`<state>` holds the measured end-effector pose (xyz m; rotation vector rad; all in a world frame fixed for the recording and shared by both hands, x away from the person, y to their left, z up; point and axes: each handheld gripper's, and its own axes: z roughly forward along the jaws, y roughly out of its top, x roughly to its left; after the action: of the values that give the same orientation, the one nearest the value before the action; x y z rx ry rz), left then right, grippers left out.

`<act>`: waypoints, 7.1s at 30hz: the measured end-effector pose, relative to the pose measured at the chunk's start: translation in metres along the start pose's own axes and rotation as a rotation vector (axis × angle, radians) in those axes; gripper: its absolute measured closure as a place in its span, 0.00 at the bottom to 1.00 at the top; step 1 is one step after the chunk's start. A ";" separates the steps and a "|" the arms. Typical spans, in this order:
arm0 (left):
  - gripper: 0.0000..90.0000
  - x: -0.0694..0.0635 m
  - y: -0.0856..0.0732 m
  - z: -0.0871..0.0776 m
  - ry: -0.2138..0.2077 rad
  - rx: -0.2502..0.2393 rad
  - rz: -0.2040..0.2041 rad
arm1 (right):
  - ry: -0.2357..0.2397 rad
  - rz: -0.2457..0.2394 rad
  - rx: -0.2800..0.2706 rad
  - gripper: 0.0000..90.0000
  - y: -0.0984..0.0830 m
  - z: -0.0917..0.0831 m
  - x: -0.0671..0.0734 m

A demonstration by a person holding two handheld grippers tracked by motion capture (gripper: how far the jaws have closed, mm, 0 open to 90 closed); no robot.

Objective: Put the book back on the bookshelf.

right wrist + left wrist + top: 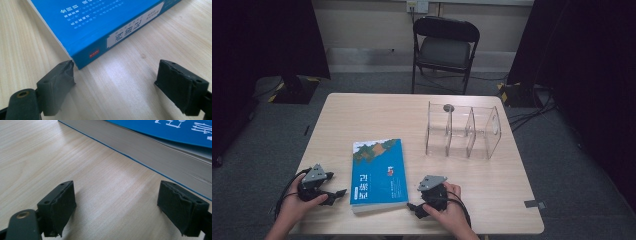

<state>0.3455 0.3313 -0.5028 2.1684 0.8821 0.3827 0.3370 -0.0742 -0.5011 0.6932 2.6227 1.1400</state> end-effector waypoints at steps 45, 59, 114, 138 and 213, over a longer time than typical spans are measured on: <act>0.37 -0.078 0.009 -0.007 -0.121 0.069 0.115 | 0.069 -0.051 0.068 0.16 0.016 -0.006 -0.003; 0.48 -0.080 0.016 -0.014 -0.136 0.047 0.091 | 0.133 -0.085 0.064 0.16 0.025 -0.001 0.003; 0.51 -0.072 0.043 -0.027 -0.157 0.000 0.051 | 0.058 -0.241 0.011 0.20 0.077 0.045 0.049; 0.37 -0.069 0.033 -0.031 -0.118 0.005 0.095 | 0.068 -0.276 -0.034 0.77 0.081 0.031 0.054; 0.64 -0.081 0.018 -0.005 -0.068 -0.028 0.003 | 0.109 -0.055 0.028 0.84 0.138 -0.003 0.025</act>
<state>0.2929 0.2690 -0.4860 2.1450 0.8309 0.3186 0.3604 0.0180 -0.3982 0.5760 2.7343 1.1584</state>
